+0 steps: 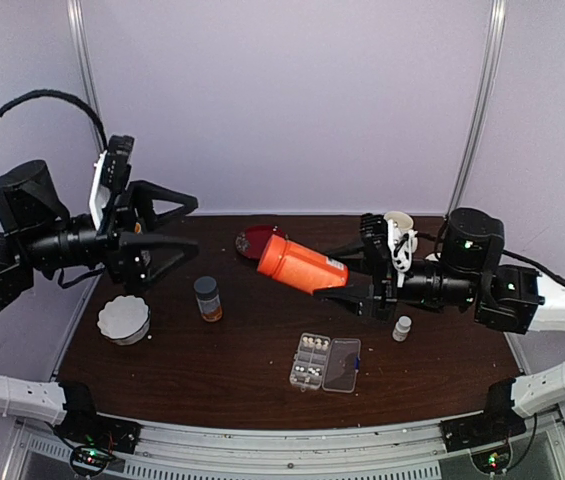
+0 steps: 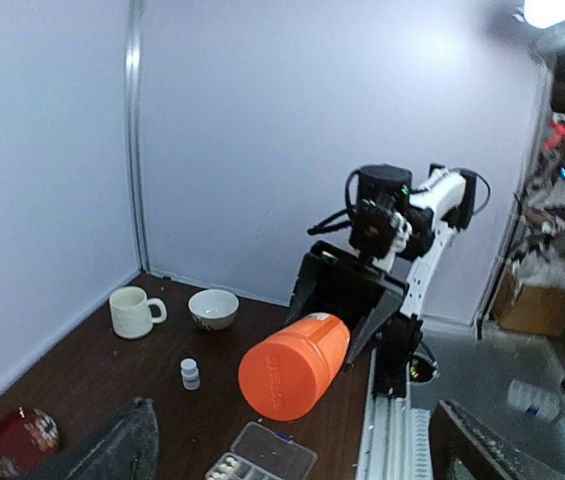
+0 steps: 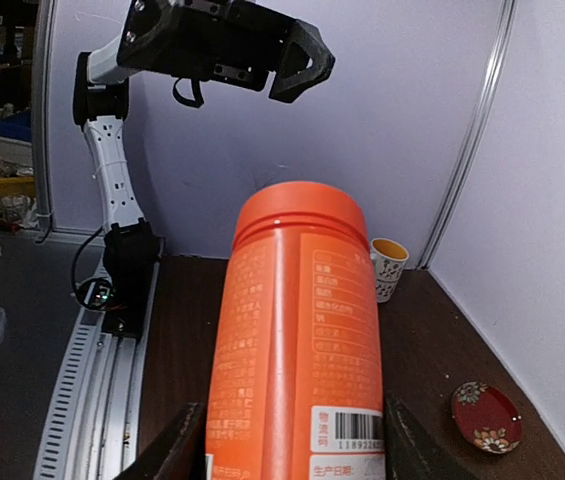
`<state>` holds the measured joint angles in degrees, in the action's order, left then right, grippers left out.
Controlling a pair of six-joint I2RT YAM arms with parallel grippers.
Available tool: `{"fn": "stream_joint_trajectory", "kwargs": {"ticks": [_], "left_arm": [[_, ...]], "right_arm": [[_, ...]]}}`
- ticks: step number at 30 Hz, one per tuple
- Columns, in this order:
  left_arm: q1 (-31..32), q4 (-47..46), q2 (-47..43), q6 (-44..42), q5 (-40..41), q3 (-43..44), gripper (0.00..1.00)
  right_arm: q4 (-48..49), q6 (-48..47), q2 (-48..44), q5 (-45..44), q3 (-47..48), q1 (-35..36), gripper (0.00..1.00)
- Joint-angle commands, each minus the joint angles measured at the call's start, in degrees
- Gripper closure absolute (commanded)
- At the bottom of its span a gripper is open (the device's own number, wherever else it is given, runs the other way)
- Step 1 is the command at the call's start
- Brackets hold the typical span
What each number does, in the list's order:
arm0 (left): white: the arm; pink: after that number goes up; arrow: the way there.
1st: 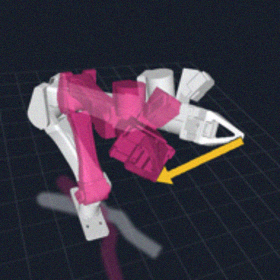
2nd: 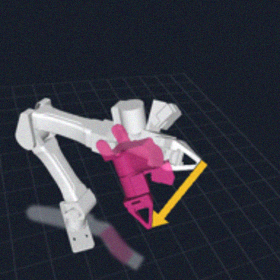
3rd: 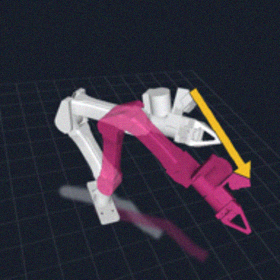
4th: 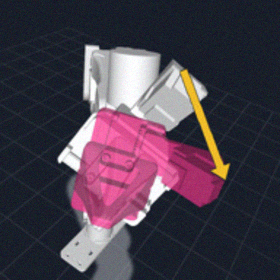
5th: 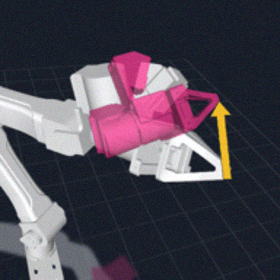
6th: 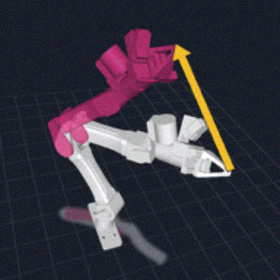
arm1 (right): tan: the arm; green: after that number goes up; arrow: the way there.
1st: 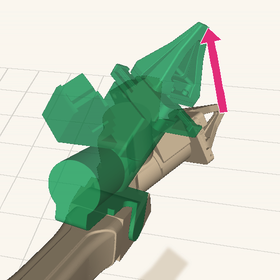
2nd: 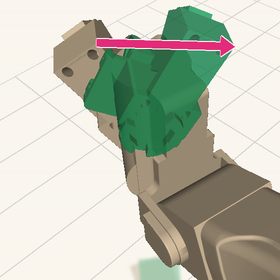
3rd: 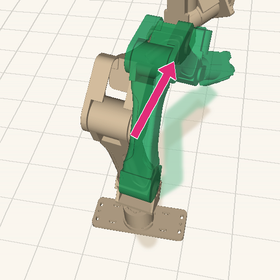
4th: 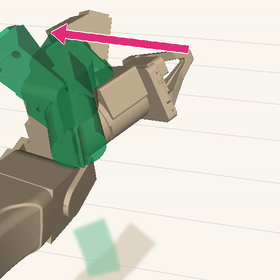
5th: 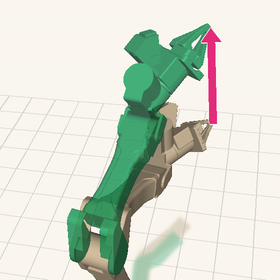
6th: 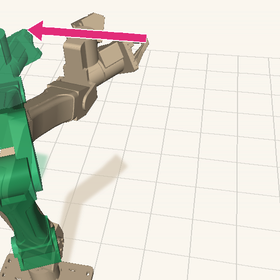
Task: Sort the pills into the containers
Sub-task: Pass from the left arm to the right
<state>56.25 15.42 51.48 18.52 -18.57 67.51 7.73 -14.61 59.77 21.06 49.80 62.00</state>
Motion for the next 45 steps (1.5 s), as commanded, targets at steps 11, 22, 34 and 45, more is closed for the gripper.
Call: {"fn": "stream_joint_trajectory", "kwargs": {"ticks": [11,22,34,45], "left_arm": [[3.1,4.3,6.9,-75.7,-16.7,-3.2,0.02],[4.0,0.7,10.0,-75.8,-15.5,-2.8,0.16],[4.7,-0.1,11.6,-75.2,-14.6,-2.5,0.3],[5.0,-3.1,12.9,-68.2,-12.5,-2.0,0.71]], "right_arm": [[-7.4,20.3,2.1,20.7,6.8,-1.9,0.91],[-7.9,20.9,5.1,22.5,8.7,-1.9,0.92],[-5.0,22.0,5.5,20.5,8.1,-1.9,0.96],[-7.3,16.1,5.4,18.0,8.0,-1.8,0.98]]}}
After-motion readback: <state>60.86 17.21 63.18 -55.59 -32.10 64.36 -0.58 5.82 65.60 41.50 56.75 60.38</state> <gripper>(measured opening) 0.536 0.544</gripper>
